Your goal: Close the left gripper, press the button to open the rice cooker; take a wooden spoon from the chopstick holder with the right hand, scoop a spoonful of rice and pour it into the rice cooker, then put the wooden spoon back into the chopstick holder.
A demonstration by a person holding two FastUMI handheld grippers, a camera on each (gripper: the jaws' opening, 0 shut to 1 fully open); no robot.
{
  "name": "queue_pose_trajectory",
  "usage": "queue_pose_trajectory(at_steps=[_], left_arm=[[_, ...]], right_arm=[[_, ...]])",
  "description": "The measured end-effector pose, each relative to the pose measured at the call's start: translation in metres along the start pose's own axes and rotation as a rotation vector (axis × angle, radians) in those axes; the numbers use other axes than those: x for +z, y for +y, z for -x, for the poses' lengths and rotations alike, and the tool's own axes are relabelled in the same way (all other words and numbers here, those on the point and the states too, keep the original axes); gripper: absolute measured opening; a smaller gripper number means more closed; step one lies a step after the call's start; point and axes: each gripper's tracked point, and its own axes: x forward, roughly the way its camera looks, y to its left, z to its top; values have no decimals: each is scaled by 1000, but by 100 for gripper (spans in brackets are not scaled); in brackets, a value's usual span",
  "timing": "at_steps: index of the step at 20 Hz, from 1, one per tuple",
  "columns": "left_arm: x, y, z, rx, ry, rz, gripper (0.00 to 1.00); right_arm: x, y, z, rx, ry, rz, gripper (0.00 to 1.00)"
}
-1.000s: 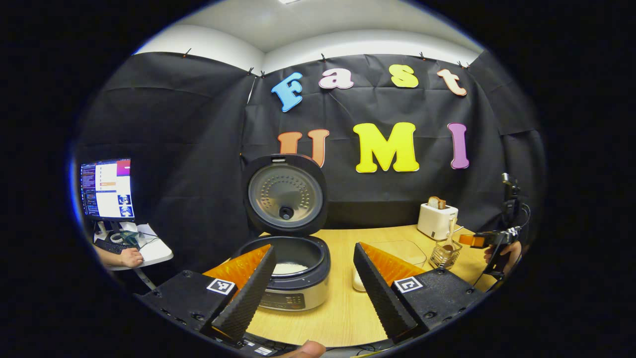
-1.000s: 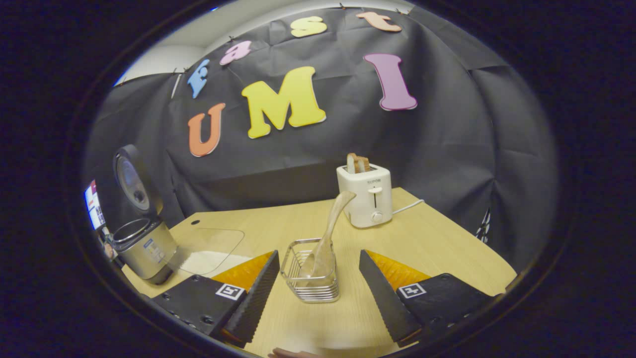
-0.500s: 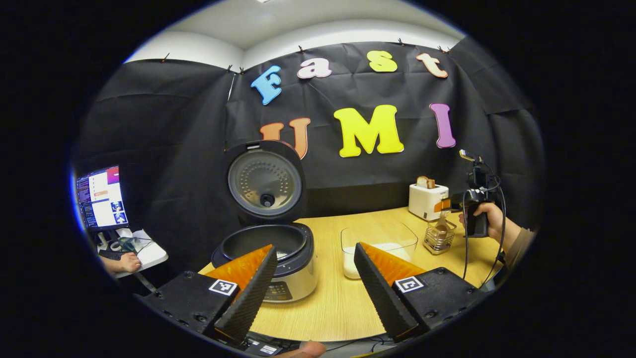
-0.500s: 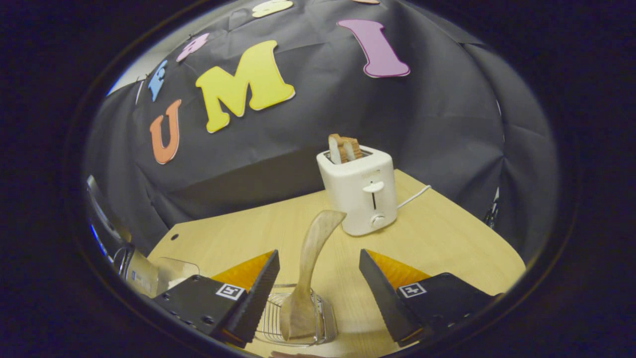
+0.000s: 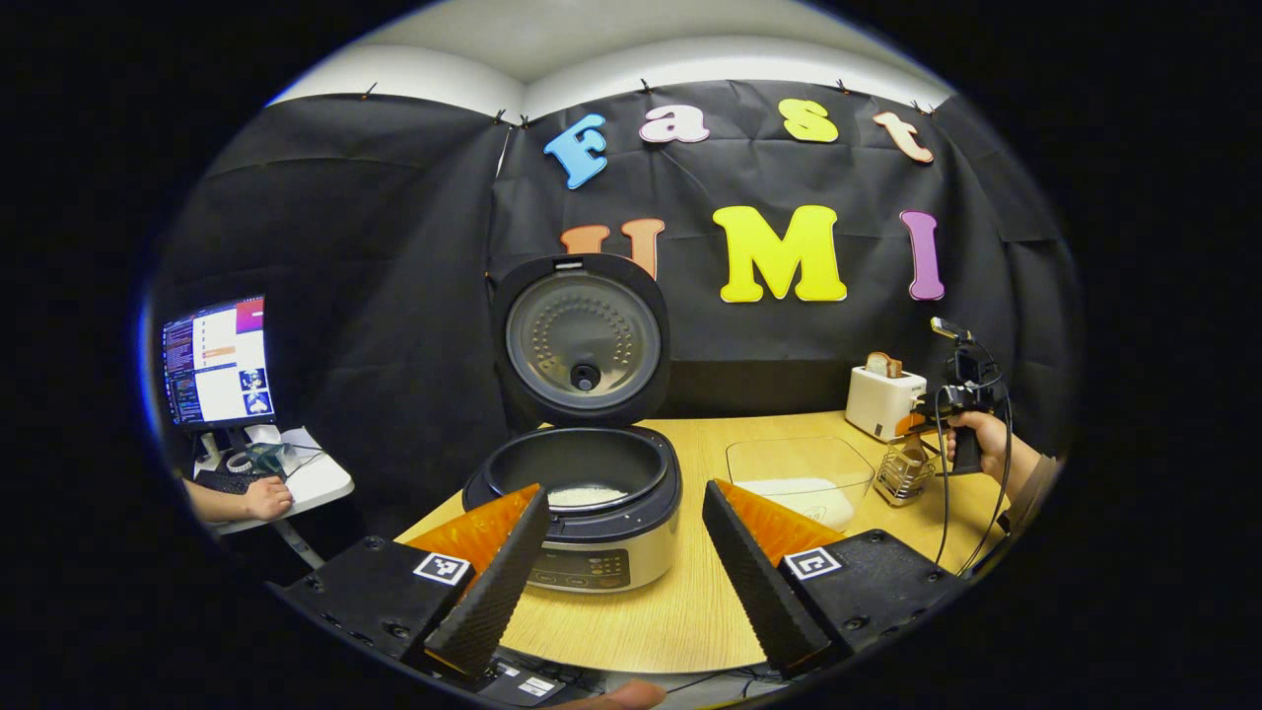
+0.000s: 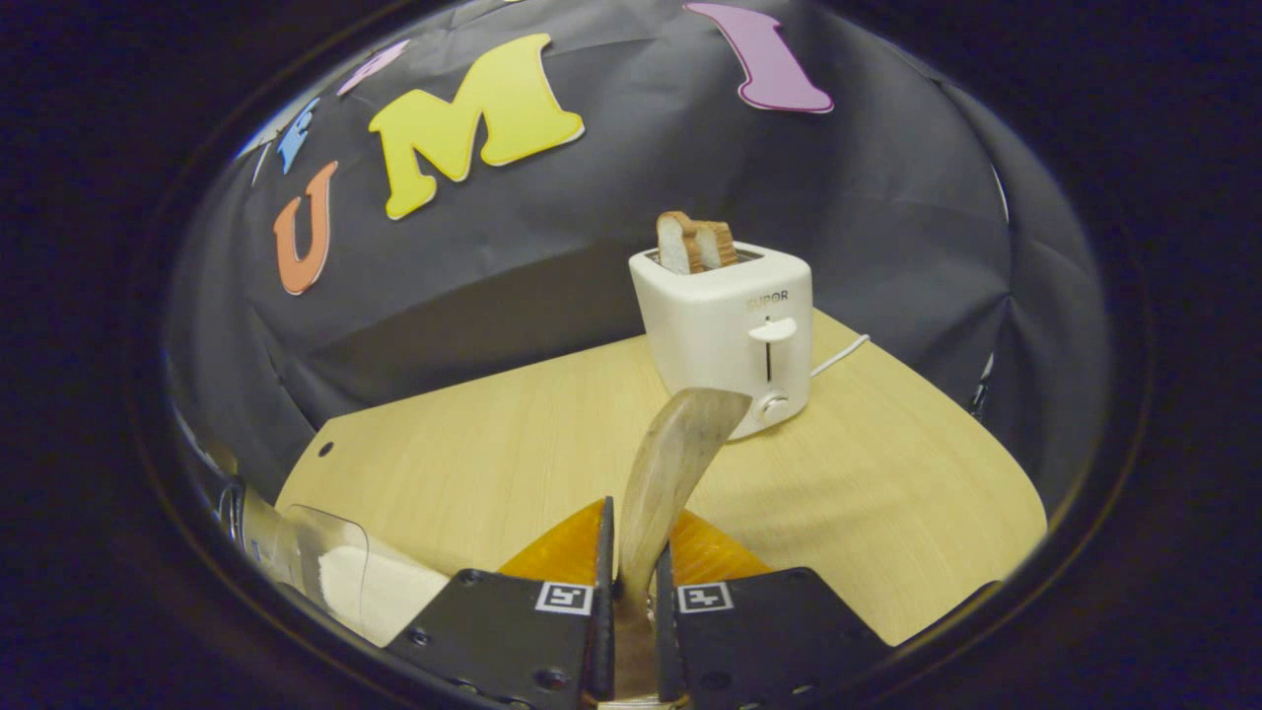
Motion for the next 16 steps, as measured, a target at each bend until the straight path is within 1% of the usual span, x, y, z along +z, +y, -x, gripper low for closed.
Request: queue_pose_trajectory(at_steps=[1,2,3,6,7,8,10,11,12,14,16], left_arm=[[-1,1,0,-4,5,6,99],[-1,1,0,-6,7,8,99],[-1,2,0,-4,7,8,99],[1,1,3,-12,4,21,99],[2,2,4,-9,4,35,99],[4,2,6,-12,-2,45,99],[10,-1,11,-26,-18,44,99],[11,-1,13,-30,-21,44,99],[13,-1,15,-34,-28,44,99],[16,-3,19,-46,-40,45,99],[16,0,19,-47,-42,50,99]], right_arm=[[2,3,5,-11,-5,7,11],[3,4,13,-24,-16,23,11],[5,7,17,-35,-32,50,6],[11,16,37,-52,-82,104,6],[15,19,44,-52,-98,113,7],[19,22,52,-56,-118,113,4],[28,26,65,-83,-155,130,7],[33,31,73,-92,-171,148,5],[39,37,81,-94,-190,163,6],[49,53,98,-91,-224,177,5],[57,78,114,-63,-255,196,5]])
